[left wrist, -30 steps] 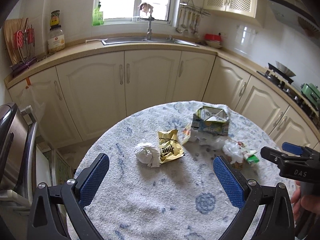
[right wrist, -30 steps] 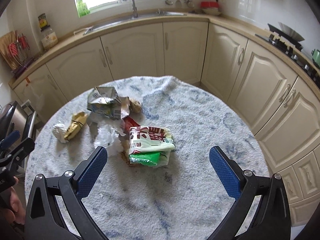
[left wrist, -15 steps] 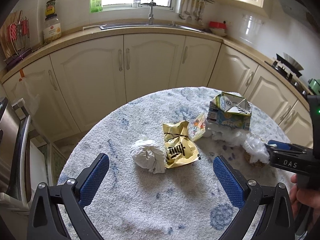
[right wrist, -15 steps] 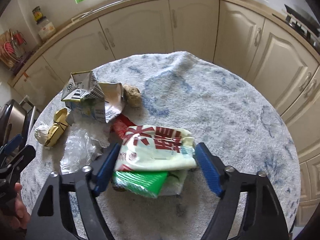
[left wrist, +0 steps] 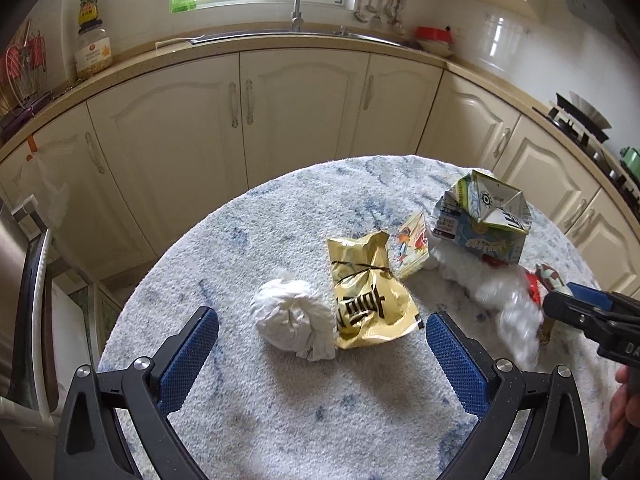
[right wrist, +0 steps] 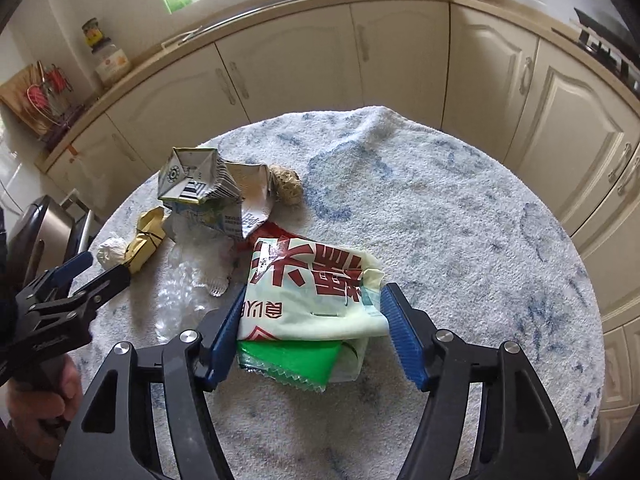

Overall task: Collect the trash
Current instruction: 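Grasp the white-red rice bag with the right tool while the left tool grasps the yellow wrapper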

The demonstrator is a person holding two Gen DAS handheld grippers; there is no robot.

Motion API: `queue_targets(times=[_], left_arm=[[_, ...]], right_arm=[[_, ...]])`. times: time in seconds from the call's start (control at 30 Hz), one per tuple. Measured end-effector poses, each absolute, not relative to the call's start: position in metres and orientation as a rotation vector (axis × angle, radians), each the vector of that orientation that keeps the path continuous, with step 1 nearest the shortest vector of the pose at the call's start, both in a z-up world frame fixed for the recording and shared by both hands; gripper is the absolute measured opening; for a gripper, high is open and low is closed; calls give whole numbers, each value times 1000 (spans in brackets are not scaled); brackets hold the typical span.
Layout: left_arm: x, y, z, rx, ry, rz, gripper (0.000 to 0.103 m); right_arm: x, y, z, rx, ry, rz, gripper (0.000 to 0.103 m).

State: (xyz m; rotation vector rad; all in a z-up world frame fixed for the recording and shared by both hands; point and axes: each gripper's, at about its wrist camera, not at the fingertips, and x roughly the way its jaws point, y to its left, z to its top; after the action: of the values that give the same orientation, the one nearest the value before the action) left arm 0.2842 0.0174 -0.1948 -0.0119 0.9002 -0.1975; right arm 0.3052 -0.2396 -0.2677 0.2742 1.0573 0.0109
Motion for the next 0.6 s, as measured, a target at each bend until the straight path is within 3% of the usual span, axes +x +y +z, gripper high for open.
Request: queue_targets(times=[0.3,0.5,0.6], left_arm=[[305,-12,-195,102,860,-217,101],[314,-32,-216,253,910,-247,49],[318,-22,-209,170,929,-320,18]], right_arm=[[296,-245,-262,285,1045,-4,68],[294,-247,-261,297,1041,-4,68],[291,-248,-259,304,1035,-3,68]])
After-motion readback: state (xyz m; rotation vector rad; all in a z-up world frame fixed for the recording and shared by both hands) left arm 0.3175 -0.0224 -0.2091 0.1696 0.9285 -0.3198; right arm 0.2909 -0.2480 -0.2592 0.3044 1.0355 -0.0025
